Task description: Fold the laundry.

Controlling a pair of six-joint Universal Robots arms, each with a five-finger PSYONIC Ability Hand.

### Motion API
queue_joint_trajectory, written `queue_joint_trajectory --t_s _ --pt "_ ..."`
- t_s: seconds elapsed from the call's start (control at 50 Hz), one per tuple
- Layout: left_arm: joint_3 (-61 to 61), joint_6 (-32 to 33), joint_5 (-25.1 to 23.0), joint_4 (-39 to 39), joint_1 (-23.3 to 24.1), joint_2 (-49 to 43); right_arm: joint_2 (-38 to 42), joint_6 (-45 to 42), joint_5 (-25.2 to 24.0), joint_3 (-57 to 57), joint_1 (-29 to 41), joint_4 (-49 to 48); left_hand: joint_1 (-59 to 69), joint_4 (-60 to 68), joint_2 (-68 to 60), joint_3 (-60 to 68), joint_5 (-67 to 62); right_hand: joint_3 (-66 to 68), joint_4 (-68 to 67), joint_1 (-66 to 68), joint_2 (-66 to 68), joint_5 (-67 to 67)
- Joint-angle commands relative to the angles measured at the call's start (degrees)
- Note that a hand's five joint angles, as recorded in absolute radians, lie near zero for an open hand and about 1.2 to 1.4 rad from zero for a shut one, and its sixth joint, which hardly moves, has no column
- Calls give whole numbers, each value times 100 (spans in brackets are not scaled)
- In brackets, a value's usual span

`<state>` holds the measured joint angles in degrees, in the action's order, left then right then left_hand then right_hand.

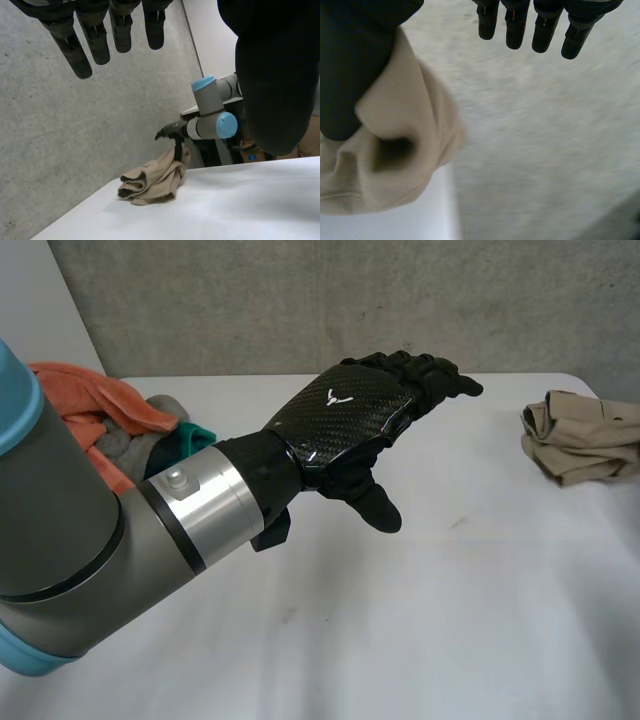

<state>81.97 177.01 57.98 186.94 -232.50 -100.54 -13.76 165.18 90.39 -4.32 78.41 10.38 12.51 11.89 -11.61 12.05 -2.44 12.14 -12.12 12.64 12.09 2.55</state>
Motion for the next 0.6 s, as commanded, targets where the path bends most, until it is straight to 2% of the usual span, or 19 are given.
queue_joint_trajectory --t_s 0.02,0.06,0.14,0.16,0.18,0.22,0.24,0.26,0.32,0.38,0.4,0.46,0.5,0.54,0.6 --pt "-67 -18 55 0 -41 26 -829 -724 551 -393 61 -967 -196 -134 106 -150 189 -214 212 -264 -209 -255" --pt "-93 -26 169 0 -59 35 -1162 -506 263 -708 61 -1019 -196 -134 106 -150 189 -214 212 -264 -209 -255" --pt "-260 -27 749 9 -190 44 -1988 22 -415 -1464 236 -1029 -179 -118 90 -134 172 -214 212 -264 -209 -255" --pt "-365 -27 1081 9 -313 44 -2182 119 -547 -1649 289 -1029 -179 -117 89 -133 172 -214 212 -264 -209 -255" --pt "-418 -18 1258 17 -392 44 -2523 216 -835 -2068 437 -1037 -179 -117 89 -133 172 -214 212 -264 -209 -255" --pt "-532 0 1654 26 -577 44 -2885 295 -1083 -2519 614 -1038 -179 -117 89 -133 172 -214 212 -264 -209 -255" --pt "-655 9 2030 18 -778 26 -3043 296 -1241 -2764 710 -1038 -195 -134 106 -150 189 -214 212 -264 -209 -255" --pt "-734 43 2216 18 -893 -9 -3384 252 -1512 -3245 885 -1038 -196 -134 106 -150 189 -214 212 -264 -209 -255" --pt "-980 131 2778 35 -1357 -166 -3861 138 -1883 -3977 1167 -967 -179 -117 89 -133 172 -214 212 -264 -209 -255" --pt "-1209 324 2930 44 -1824 -509 -4432 -195 -2375 -5076 1571 -897 -179 -117 89 -133 172 -214 212 -264 -209 -255" --pt "-1366 560 2939 53 -2174 -771 -4573 -318 -2463 -5348 1659 -871 -179 -117 89 -133 172 -214 212 -264 -209 -255" --pt "-1604 1070 2947 61 -2580 -1194 -5118 -881 -2649 -6394 2011 -783 -179 -117 89 -133 172 -214 212 -264 -209 -255" --pt "-1868 1712 2991 228 -2923 -1765 -5416 -1292 -2623 -7121 2213 -739 -229 -168 140 -184 223 -214 212 -264 -209 -255" --pt "-2131 2377 3122 525 -3221 -2448 -5575 -1531 -2614 -7572 2328 -721 -179 -118 90 -134 172 -214 212 -264 -209 -255" --pt "-2333 3046 3455 834 -3503 -3100 -5734 -1892 -2596 -8347 2434 -721 -179 -117 89 -133 172 -214 212 -264 -209 -255"
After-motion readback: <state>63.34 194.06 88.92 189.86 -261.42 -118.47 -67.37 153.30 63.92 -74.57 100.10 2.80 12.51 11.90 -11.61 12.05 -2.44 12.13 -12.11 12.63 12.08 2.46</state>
